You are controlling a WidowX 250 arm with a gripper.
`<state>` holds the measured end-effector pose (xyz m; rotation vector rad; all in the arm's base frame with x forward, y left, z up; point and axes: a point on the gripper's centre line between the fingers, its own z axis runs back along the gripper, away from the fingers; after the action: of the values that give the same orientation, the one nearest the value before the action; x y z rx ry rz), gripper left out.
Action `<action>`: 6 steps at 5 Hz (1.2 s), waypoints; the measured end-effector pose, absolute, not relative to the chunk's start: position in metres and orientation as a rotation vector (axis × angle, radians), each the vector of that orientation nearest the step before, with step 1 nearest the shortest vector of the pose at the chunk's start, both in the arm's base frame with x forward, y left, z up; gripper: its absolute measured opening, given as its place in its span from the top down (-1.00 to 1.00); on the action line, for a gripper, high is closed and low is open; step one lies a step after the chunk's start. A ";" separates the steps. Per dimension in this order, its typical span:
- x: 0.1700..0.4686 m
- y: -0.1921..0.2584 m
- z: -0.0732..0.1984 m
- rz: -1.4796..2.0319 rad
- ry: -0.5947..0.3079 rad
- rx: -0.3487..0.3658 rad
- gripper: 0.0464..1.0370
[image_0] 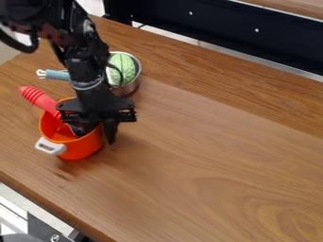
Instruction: Mueve la canasta naranja al lado derecho de la canasta plateada
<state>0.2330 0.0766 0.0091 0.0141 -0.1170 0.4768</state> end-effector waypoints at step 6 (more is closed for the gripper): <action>0.312 -0.035 0.029 0.409 -0.100 -0.014 0.98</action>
<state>0.3119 -0.0345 0.0294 -0.0137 -0.0999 0.4088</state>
